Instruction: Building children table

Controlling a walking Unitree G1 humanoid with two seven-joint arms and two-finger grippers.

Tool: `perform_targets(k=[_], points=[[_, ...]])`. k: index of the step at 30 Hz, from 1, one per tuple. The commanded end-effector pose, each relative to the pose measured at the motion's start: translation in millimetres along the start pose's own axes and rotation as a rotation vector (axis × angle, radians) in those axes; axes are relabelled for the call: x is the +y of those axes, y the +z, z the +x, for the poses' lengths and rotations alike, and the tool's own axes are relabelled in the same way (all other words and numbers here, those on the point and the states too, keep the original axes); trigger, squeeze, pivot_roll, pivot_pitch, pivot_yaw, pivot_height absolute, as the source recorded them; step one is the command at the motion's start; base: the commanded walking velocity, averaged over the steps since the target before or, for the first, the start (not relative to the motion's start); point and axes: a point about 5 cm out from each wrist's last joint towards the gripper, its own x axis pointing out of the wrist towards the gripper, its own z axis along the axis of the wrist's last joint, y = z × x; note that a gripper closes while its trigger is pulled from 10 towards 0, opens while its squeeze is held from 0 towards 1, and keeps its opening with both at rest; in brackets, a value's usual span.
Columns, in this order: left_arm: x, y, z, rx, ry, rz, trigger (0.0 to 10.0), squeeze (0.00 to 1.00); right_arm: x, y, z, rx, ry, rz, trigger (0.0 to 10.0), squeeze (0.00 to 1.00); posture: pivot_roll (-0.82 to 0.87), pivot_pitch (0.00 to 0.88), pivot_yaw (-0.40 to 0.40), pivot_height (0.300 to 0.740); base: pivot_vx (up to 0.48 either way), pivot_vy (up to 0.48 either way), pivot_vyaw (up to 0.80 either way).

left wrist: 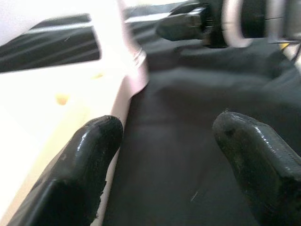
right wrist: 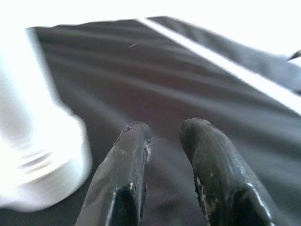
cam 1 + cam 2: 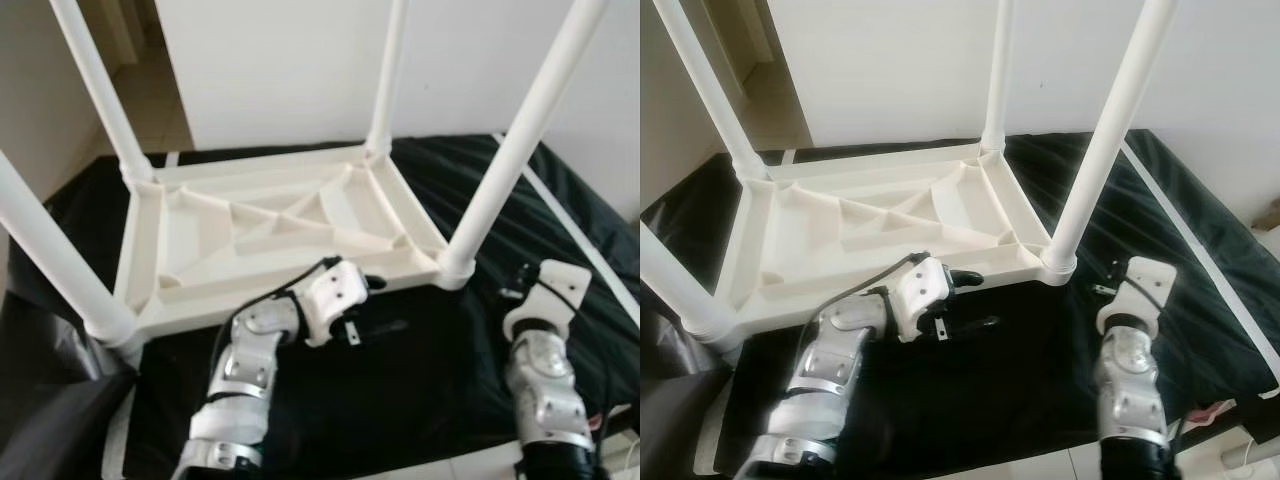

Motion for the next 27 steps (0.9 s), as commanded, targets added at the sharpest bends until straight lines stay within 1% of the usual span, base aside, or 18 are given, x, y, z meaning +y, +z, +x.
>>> perform_targets(k=[1, 2, 3, 4, 7, 10, 12, 15, 16, 18, 20, 22, 23, 25, 27], points=[[30.9, -8.2, -14.6, 0.049, 0.567, -0.017, 10.0, 0.00, 9.9, -3.7, -5.4, 0.011, 0.046, 0.007, 10.0, 0.00, -0.03, 0.000, -0.013, 0.740, 0.000, 0.000, 0.00], [37.1, -12.8, -24.1, 0.086, 0.617, -0.005, 10.0, 0.00, 18.6, -6.3, -9.8, 0.019, 0.084, 0.016, 10.0, 0.00, -0.03, 0.000, -0.011, 0.740, 0.000, 0.000, 0.00], [38.4, -14.0, -26.4, 0.098, 0.627, 0.007, 10.0, 0.00, 20.0, -6.6, -10.6, 0.020, 0.091, 0.018, 10.0, 0.00, -0.03, 0.000, -0.011, 0.740, 0.000, 0.000, 0.00], [38.4, -14.0, -26.4, 0.098, 0.627, 0.007, 10.0, 0.00, 20.0, -6.6, -10.6, 0.020, 0.091, 0.018, 10.0, 0.00, -0.03, 0.000, -0.011, 0.740, 0.000, 0.000, 0.00], [42.5, -21.3, -38.5, 0.140, 0.658, 0.002, 10.0, 0.00, 20.4, -7.1, -12.1, 0.022, 0.099, 0.023, 10.0, 0.00, -0.03, 0.000, -0.008, 0.740, 0.000, 0.000, 0.00], [45.6, -27.9, -48.9, 0.181, 0.677, 0.000, 10.0, 0.00, 17.1, -7.1, -11.3, 0.023, 0.093, 0.021, 10.0, 0.00, -0.03, 0.004, -0.007, 0.740, 0.000, 0.000, 0.00], [46.2, -29.3, -51.2, 0.191, 0.679, 0.004, 10.0, 0.00, 16.4, -6.9, -11.1, 0.023, 0.092, 0.020, 10.0, 0.00, -0.03, 0.004, -0.007, 0.740, 0.000, 0.000, 0.00], [48.8, -39.8, -63.6, 0.266, 0.673, 0.006, 10.0, 0.00, 13.7, -6.3, -10.7, 0.021, 0.087, 0.015, 10.0, 0.00, -0.03, 0.009, -0.012, 0.740, 0.000, 0.000, 0.00], [48.8, -39.8, -63.6, 0.266, 0.673, 0.006, 10.0, 0.00, 13.7, -6.3, -10.7, 0.021, 0.087, 0.015, 10.0, 0.00, -0.03, 0.009, -0.012, 0.740, 0.000, 0.000, 0.00], [50.2, -44.3, -70.2, 0.303, 0.675, 0.022, 10.0, 0.00, 13.2, -6.0, -10.7, 0.021, 0.087, 0.014, 10.0, 0.00, -0.03, 0.016, -0.015, 0.740, 0.000, 0.000, 0.00], [52.6, -51.5, -80.7, 0.352, 0.696, 0.012, 10.0, 0.00, 13.4, -5.5, -10.7, 0.020, 0.089, 0.014, 10.0, 0.00, -0.03, 0.016, -0.015, 0.740, 0.000, 0.000, 0.00], [52.6, -51.5, -80.7, 0.352, 0.696, 0.012, 10.0, 0.00, 13.4, -5.5, -10.7, 0.020, 0.089, 0.014, 10.0, 0.00, -0.03, 0.016, -0.015, 0.740, 0.000, 0.000, 0.00], [54.0, -56.1, -88.7, 0.380, 0.713, -0.009, 10.0, 0.00, 14.0, -4.9, -10.2, 0.019, 0.089, 0.016, 10.0, 0.00, -0.03, 0.016, -0.015, 0.740, 0.000, 0.000, 0.00], [54.0, -56.1, -88.7, 0.380, 0.713, -0.009, 10.0, 0.00, 14.0, -4.9, -10.2, 0.019, 0.089, 0.016, 10.0, 0.00, -0.03, 0.016, -0.015, 0.740, 0.000, 0.000, 0.00], [53.7, -60.5, -96.0, 0.402, 0.717, -0.033, 10.0, 0.00, 16.3, -3.8, -9.1, 0.016, 0.091, 0.020, 10.0, 0.00, -0.02, 0.018, -0.016, 0.740, 0.000, 0.000, 0.00]])
